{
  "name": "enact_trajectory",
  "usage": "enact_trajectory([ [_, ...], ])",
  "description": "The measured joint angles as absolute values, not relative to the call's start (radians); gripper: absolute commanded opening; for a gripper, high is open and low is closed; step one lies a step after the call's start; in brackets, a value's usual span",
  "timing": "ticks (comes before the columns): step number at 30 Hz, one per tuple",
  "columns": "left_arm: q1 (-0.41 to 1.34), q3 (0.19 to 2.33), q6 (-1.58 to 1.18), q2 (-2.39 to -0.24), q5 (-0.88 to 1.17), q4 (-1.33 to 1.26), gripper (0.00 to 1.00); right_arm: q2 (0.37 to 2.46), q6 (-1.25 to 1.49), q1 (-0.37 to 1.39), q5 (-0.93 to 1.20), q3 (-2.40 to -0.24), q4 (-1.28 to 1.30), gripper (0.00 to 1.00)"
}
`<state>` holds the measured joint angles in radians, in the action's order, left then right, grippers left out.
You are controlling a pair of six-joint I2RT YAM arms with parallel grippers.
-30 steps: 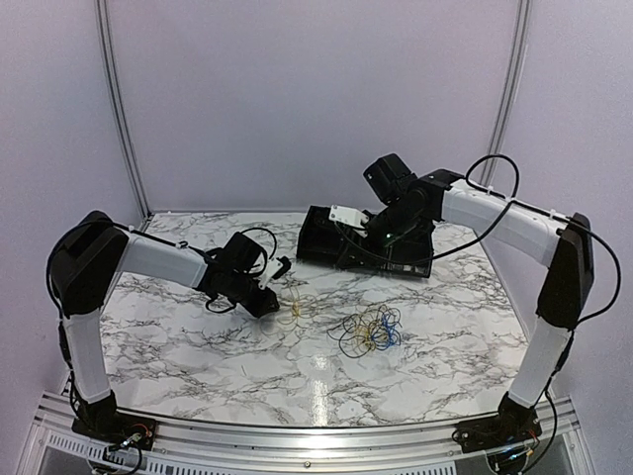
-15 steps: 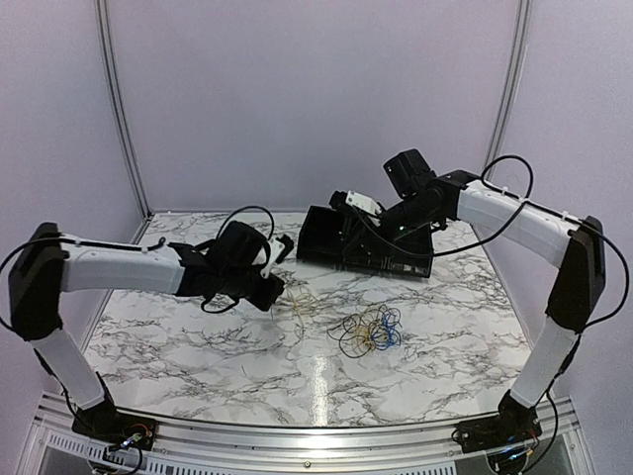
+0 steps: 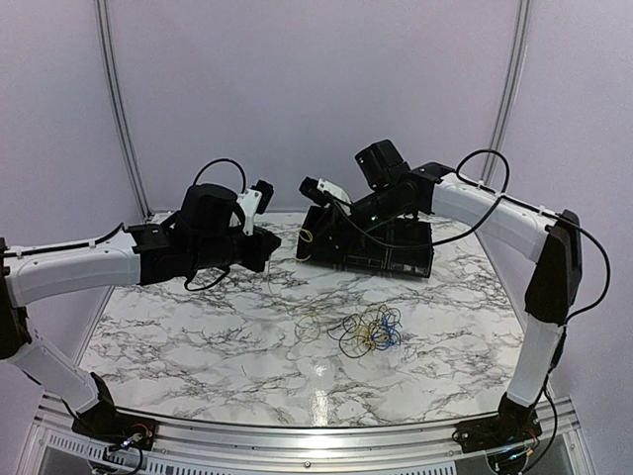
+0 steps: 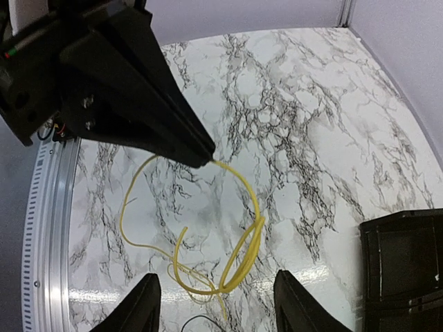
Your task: Untangle the cables
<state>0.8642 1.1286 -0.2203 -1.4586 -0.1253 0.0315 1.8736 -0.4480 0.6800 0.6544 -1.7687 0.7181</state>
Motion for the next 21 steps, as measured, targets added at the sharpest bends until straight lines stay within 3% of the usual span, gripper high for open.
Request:
enact_trajectory([
  [5, 0.877, 1.129, -0.220, -1.473, -0.126, 0.031, 0.00, 1.867, -0.410, 0.680, 0.673, -1.777, 0.709, 0.46],
  [16, 0.885, 1.129, -0.212, -1.474, -0.140, 0.030, 0.00, 1.866, -0.348, 0.649, 0.676, -1.768, 0.696, 0.16],
  [21, 0.885, 1.129, -0.208, -1.474, -0.140, 0.029, 0.00, 1.866, -0.333, 0.624, 0.693, -1.754, 0.690, 0.14],
])
